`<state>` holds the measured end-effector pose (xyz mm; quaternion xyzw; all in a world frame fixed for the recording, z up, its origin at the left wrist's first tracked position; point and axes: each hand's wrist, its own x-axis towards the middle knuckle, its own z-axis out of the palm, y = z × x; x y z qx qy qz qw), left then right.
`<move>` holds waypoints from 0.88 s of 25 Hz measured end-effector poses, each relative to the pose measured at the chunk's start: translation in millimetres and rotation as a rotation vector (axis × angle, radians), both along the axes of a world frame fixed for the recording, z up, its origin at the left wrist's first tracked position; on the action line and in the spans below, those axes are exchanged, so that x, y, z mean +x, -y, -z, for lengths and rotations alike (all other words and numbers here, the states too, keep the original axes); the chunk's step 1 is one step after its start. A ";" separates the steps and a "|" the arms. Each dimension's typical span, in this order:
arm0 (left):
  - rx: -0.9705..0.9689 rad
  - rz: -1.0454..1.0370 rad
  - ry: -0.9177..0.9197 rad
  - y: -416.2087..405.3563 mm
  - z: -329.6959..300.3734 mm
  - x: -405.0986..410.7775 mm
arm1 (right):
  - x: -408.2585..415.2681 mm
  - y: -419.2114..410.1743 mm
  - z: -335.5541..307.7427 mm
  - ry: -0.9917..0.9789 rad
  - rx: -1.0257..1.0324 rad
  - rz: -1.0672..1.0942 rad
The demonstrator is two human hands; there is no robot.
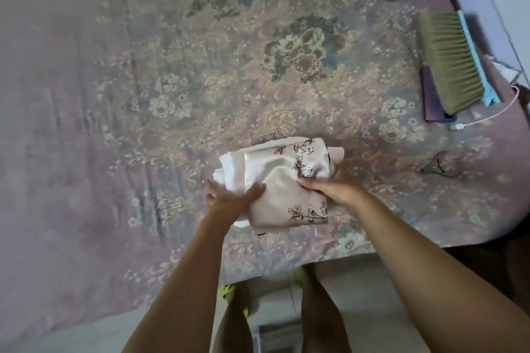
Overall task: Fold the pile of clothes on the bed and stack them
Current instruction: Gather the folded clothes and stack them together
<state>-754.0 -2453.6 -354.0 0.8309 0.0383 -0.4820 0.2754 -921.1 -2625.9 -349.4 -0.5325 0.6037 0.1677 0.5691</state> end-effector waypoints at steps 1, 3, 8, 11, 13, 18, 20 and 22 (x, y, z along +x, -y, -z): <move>-0.038 -0.033 -0.051 -5.5 14.4 0.0 | -3.8 1.0 12.5 0.049 0.034 -0.005; -0.144 -0.093 -0.127 -15.0 40.7 -1.2 | -3.1 -1.7 26.2 0.156 0.068 0.031; -0.486 -0.141 -0.246 -5.3 39.1 -5.0 | 4.1 5.6 28.8 0.384 0.267 0.106; -0.543 -0.138 -0.283 -6.3 41.2 0.7 | 4.4 11.7 33.4 0.376 0.343 0.082; -0.530 -0.105 -0.316 -7.2 44.1 5.8 | 6.8 17.8 35.7 0.345 0.351 0.005; -0.566 -0.149 -0.372 -8.5 47.5 8.4 | 19.0 17.9 42.1 0.383 0.345 0.016; -0.581 -0.183 -0.394 -8.5 46.3 8.3 | 20.2 14.6 42.5 0.414 0.343 0.064; -0.575 -0.220 -0.422 -7.2 40.8 9.4 | 22.5 14.0 35.5 0.429 0.365 0.072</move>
